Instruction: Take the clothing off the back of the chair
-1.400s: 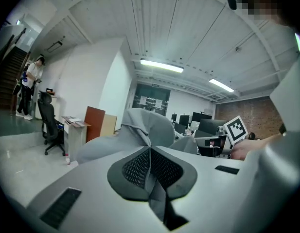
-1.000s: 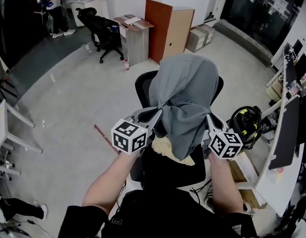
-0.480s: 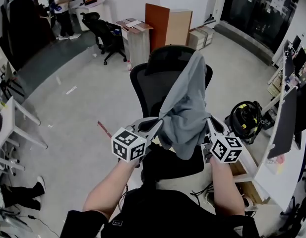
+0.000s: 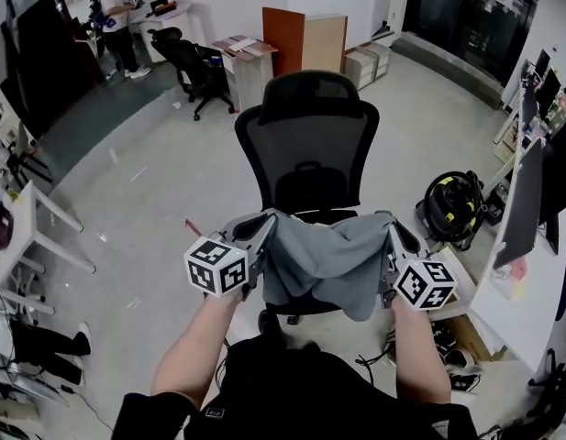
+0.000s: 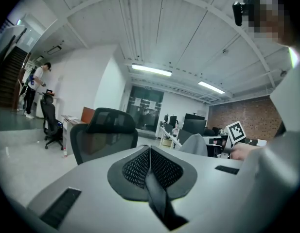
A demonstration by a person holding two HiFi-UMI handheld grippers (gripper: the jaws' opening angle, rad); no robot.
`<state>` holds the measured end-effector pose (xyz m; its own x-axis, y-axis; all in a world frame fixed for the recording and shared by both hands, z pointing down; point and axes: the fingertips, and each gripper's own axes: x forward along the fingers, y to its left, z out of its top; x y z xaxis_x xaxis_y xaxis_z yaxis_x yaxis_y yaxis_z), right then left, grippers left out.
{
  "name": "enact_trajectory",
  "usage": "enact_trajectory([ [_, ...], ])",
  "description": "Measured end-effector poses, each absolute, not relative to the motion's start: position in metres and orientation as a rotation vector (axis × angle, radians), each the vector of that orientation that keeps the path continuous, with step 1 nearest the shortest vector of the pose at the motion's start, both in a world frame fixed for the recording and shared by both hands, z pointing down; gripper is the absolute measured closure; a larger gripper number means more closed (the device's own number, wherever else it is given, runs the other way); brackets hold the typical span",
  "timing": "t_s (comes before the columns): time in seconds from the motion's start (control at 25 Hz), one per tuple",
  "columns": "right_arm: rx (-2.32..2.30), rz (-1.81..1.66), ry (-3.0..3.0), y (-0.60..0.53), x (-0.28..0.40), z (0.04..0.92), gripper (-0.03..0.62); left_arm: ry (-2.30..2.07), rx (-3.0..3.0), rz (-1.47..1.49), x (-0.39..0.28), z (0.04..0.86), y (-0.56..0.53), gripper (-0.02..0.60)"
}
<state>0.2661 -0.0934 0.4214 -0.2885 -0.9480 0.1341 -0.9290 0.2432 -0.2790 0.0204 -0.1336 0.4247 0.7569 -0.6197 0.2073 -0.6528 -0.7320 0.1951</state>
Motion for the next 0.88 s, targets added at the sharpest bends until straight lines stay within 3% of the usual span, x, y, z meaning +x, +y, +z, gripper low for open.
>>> enact_trajectory([
  [0.64,-1.869,-0.251,2.321,-0.078,0.24,0.35,0.556,-1.143,2.75,0.179,-0.053,0.392,-0.159,0.575],
  [0.88,-1.863,-0.186,2.308,-0.079,0.231,0.315,0.556,-1.189,2.871,0.111,-0.07,0.338,-0.179,0.575],
])
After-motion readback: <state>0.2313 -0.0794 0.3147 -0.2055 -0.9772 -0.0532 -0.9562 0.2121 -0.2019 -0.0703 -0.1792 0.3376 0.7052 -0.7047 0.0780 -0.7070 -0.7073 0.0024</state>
